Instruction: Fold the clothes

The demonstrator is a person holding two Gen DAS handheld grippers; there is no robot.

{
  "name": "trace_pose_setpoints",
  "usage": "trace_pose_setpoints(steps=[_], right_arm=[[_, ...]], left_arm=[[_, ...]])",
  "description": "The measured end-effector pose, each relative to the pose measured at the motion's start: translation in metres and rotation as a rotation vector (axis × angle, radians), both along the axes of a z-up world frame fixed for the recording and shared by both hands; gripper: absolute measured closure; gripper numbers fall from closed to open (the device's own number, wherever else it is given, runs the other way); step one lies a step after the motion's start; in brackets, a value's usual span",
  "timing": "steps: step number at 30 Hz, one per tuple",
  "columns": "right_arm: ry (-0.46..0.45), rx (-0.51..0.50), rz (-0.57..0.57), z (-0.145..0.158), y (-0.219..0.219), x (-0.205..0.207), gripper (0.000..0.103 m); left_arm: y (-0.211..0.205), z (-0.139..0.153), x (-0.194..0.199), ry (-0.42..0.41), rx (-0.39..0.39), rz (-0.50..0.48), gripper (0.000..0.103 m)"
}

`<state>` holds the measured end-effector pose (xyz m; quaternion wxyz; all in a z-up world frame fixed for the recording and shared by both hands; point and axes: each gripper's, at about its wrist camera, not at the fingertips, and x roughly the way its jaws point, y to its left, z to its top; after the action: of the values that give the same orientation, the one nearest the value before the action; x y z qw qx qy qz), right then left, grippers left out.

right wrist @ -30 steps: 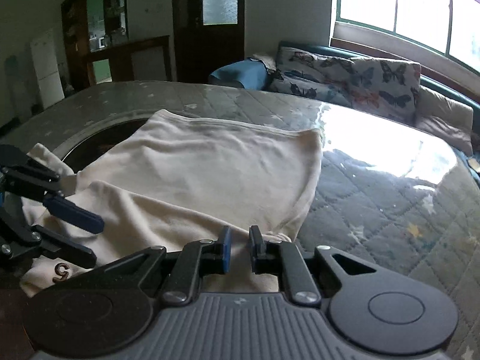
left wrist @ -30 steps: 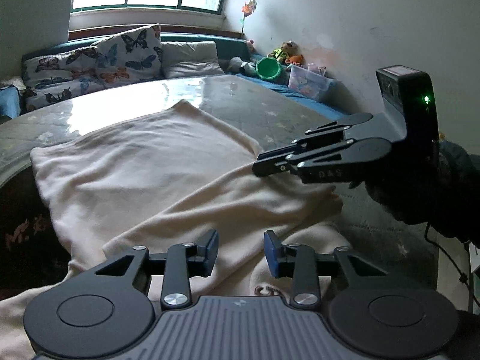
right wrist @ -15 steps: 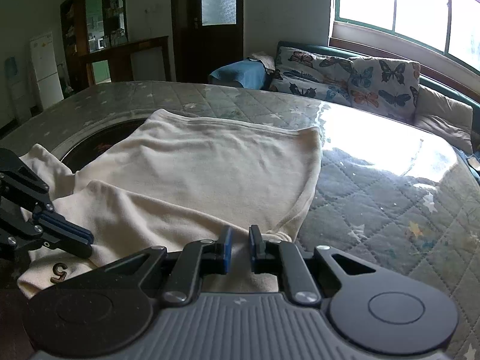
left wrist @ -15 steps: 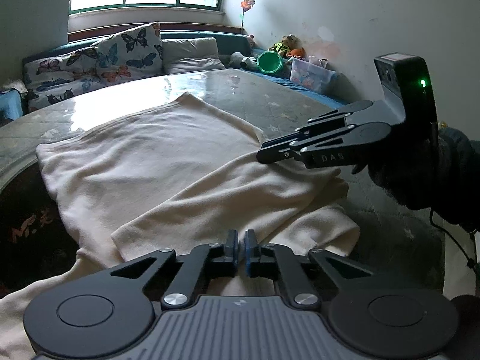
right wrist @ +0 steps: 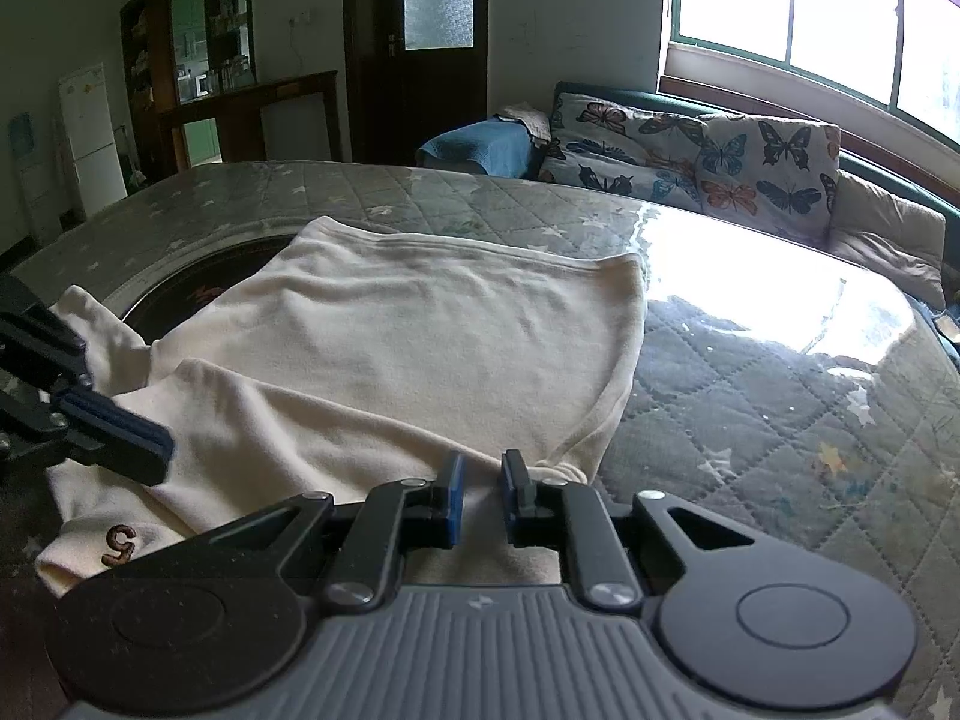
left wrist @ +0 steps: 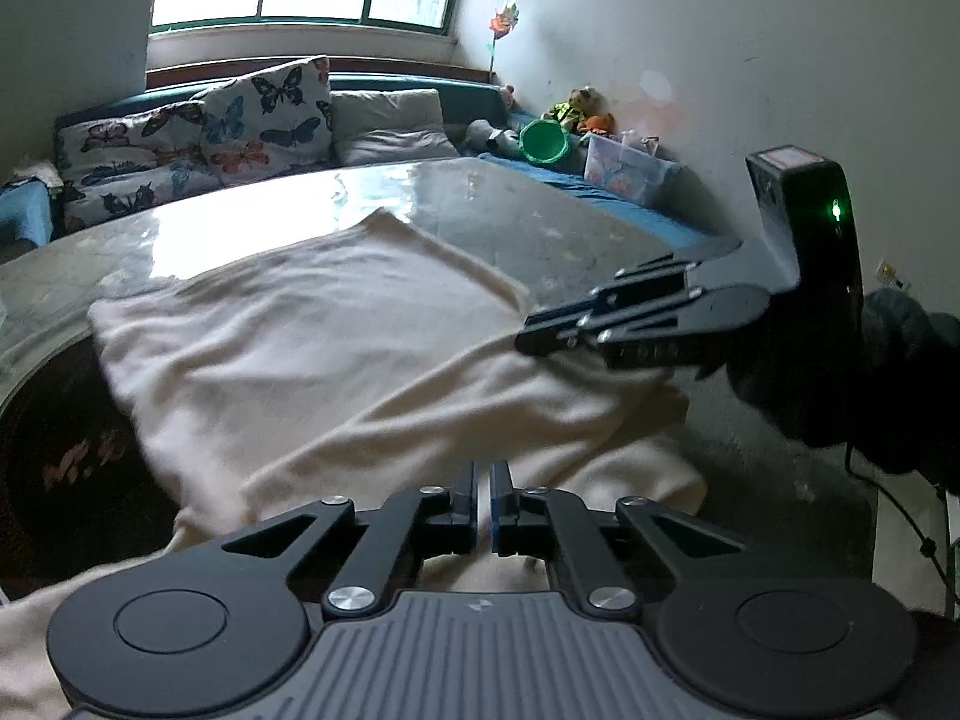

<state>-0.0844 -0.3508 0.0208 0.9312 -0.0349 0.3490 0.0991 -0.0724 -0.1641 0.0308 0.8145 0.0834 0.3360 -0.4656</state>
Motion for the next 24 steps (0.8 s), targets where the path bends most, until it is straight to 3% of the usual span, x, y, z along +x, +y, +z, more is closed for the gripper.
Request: trace_pose_setpoints(steps=[9,24], right_arm=[[-0.001,0.005,-0.001,-0.001,0.001,-0.002,0.090],[-0.002,0.008,-0.001,-0.002,0.002,-0.001,0.090]], left_arm=[[-0.034,-0.009,0.006,-0.003,0.026,-0.051,0.097],[-0.001,-0.018,-0.004,0.068,0.020,-0.035,0.098]])
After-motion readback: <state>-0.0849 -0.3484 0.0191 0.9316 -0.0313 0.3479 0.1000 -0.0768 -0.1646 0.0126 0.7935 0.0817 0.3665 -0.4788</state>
